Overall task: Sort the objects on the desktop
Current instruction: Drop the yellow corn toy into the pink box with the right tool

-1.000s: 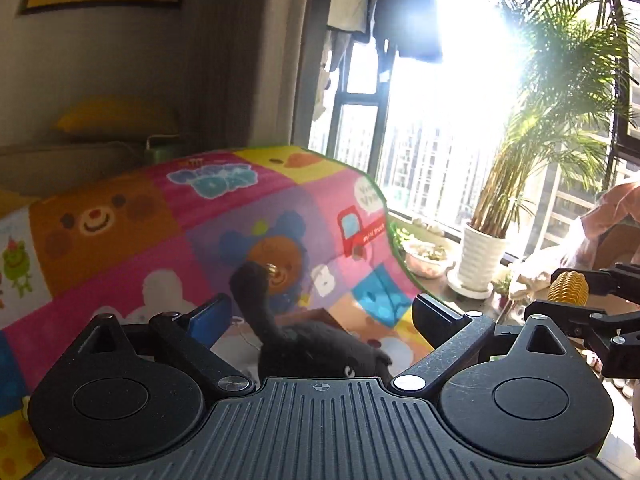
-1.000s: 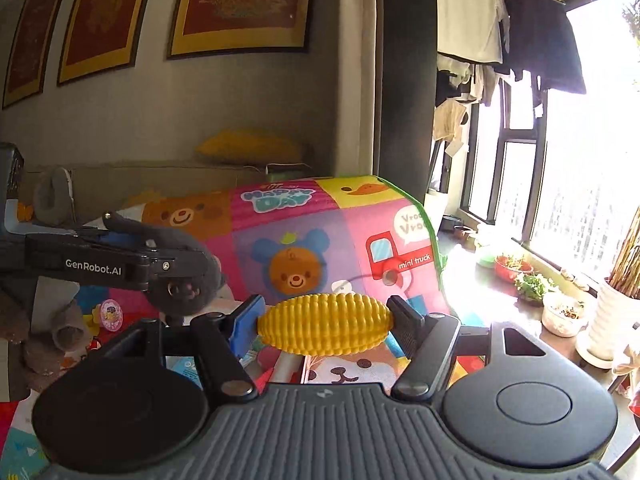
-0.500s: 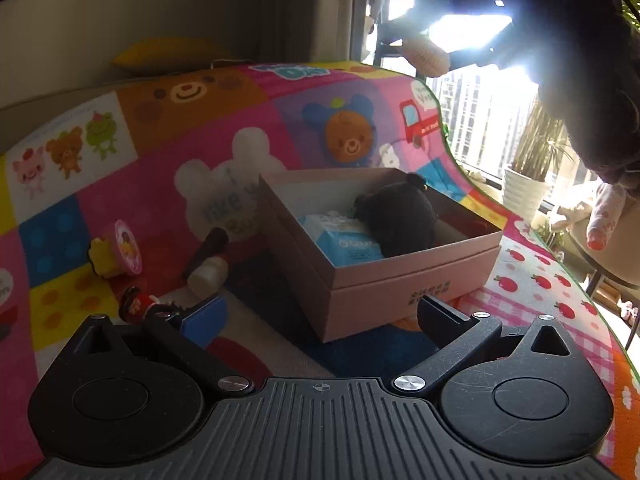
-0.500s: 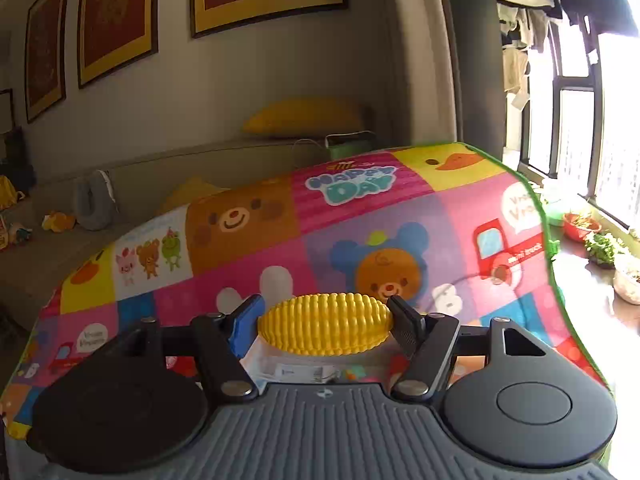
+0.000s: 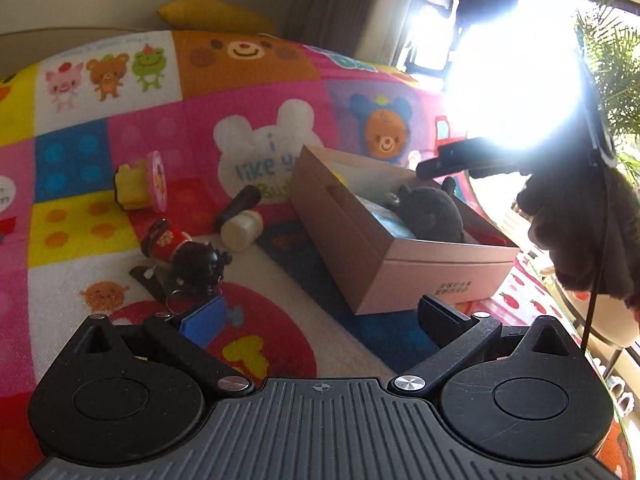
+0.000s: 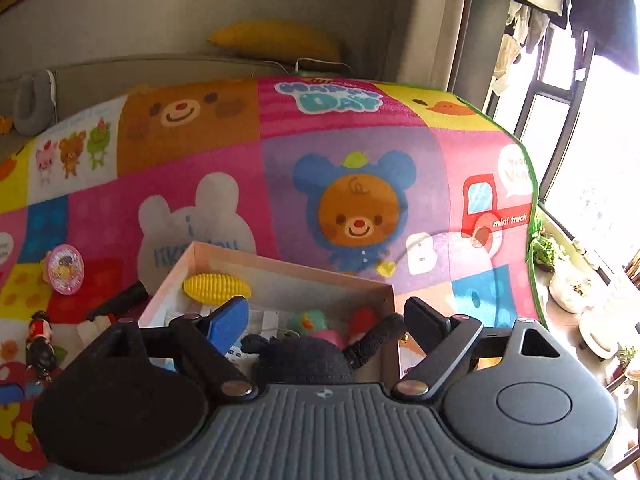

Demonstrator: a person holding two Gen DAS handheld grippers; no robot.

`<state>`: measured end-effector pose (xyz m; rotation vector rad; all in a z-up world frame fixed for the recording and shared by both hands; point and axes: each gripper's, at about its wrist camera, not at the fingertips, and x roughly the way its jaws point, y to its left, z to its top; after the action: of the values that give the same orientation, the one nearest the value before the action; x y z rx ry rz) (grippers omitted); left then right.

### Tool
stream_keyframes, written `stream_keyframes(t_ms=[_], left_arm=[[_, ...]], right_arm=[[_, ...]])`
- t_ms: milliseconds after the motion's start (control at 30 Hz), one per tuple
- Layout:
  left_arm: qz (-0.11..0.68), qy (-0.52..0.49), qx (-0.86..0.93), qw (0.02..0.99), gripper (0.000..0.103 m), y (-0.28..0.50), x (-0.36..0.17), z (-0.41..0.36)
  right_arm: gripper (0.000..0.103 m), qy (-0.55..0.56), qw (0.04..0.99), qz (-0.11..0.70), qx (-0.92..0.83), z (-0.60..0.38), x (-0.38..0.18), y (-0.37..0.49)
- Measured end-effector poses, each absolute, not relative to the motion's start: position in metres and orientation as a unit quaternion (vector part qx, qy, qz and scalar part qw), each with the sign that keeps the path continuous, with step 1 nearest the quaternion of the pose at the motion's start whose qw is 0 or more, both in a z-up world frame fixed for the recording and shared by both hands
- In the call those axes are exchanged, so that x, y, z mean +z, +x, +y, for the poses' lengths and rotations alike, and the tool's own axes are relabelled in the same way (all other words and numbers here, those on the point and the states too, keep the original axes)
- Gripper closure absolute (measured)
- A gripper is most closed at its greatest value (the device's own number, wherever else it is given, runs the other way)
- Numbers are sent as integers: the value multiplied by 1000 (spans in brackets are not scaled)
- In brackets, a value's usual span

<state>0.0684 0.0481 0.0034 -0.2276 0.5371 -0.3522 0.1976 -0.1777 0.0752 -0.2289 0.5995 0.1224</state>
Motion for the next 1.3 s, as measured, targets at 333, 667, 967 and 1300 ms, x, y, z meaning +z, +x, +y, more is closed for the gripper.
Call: stream_keyframes(t_ms=[333,667,967,1300], left_arm=[[277,-131,-171,936,0,72,0,52],[284,-133,-169,934,0,74,-1,51],[266,-64,-216,937,0,74,12,10],[279,-24,-103,954,0,65,12,46]], right_arm=[[42,94,898,411,124,-214,30,222],[37,137,917,346,146,-253,77,202],[59,110,906,403,74,-241,43,254],[62,74,922,366,107,-216,62,219]])
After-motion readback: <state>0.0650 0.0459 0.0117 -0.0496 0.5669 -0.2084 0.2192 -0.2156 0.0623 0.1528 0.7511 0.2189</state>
